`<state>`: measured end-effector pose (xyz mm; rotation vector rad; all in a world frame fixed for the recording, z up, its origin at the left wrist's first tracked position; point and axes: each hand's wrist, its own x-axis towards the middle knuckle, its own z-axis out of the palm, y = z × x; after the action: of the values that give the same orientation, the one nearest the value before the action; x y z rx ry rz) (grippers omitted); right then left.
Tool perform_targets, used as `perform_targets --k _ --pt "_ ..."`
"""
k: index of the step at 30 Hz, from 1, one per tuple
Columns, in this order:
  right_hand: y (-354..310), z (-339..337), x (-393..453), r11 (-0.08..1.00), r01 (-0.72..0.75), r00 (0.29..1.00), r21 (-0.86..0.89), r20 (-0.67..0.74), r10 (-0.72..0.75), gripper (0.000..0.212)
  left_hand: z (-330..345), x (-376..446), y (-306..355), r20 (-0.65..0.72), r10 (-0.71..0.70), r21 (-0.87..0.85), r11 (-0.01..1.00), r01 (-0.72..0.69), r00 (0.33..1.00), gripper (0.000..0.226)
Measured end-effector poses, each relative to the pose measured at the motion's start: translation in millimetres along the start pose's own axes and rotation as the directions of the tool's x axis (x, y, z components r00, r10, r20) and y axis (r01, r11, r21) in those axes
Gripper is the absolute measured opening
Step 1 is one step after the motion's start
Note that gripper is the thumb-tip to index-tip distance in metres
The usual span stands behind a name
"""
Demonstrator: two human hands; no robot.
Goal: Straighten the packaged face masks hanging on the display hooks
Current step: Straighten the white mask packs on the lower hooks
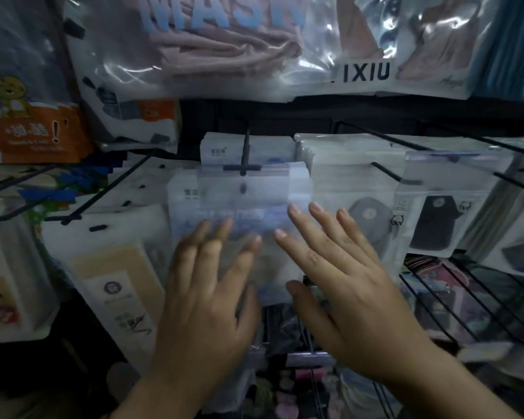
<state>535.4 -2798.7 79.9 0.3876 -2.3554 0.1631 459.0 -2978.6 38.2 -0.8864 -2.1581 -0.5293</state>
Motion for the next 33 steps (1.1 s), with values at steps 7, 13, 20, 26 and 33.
perform_targets --k 7,13,20,26,33 --pt "52.5 10.2 -59.2 0.949 -0.313 0.915 -0.025 0.258 0.309 0.058 44.6 -11.4 51.0 0.185 0.025 -0.089 0.996 -0.009 0.982 0.042" --pt "97.1 9.9 -102.6 0.885 -0.465 0.859 0.032 0.259 0.442 0.061 77.8 2.1 103.8 0.360 -0.012 -0.148 0.987 0.070 0.933 0.045" --pt "125.6 0.5 -108.4 0.798 -0.577 0.795 0.173 0.341 0.501 0.071 103.0 22.7 123.8 0.296 -0.302 -0.255 0.889 0.379 0.906 0.062" --pt "133.2 3.7 -102.3 0.633 -0.598 0.790 0.493 0.230 0.568 0.075 111.8 33.7 117.6 0.233 -0.518 -0.486 0.671 0.560 0.823 0.073" --pt "143.9 12.2 -87.9 0.395 -0.591 0.685 0.703 0.179 0.707 0.068 123.9 45.3 108.6 0.340 -0.633 -0.645 0.381 0.662 0.696 0.073"
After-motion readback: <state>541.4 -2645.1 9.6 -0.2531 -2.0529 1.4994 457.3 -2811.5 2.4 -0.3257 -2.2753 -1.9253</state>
